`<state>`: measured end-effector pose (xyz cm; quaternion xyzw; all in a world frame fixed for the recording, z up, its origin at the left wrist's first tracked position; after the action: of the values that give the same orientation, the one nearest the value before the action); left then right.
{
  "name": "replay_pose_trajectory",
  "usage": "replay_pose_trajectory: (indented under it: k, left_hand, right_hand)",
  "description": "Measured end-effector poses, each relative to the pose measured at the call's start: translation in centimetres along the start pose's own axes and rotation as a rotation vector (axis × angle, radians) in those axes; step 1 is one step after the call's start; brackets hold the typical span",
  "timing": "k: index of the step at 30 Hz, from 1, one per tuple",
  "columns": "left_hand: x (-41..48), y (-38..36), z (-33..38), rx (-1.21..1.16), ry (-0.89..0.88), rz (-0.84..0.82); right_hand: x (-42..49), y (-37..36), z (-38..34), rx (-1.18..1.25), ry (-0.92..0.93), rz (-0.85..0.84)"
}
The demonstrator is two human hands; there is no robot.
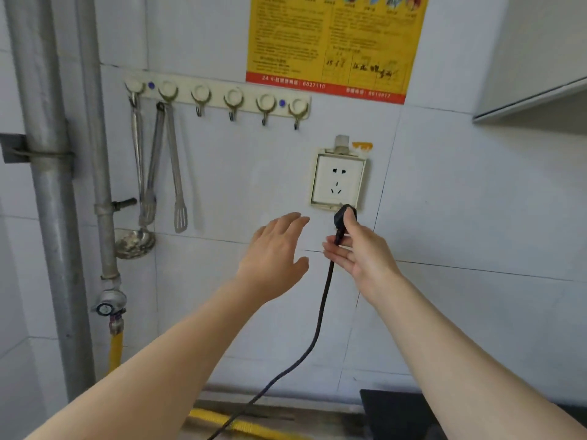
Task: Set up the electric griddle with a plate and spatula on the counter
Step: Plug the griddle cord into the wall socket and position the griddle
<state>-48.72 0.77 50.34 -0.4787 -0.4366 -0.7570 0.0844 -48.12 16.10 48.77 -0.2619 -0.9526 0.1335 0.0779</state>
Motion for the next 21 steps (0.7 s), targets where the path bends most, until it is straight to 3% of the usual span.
replay_pose_trajectory:
  k: [11, 21]
  left_hand:
    - [6.5, -4.1, -0.4, 0.362, -0.229, -0.250]
    - [6.4, -6.1, -0.7, 0.388, -0.229, -0.245]
  right_hand:
    - [4.6, -1.9, -0.7, 0.062, -0.033, 0.000]
    - [6.5, -2.7, -1.0, -0.008, 0.031, 0.075]
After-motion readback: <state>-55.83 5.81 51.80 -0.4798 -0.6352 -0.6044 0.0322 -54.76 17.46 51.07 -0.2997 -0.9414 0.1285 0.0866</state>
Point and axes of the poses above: each hand's wrist, its own x-axis towards the middle knuckle, its own y-axis out of the back of the hand, z = x × y, the point moved 7 cm from there along x, towards the middle knuckle, and after that the axes turned 11 degrees about z, right-handed, at the moved point
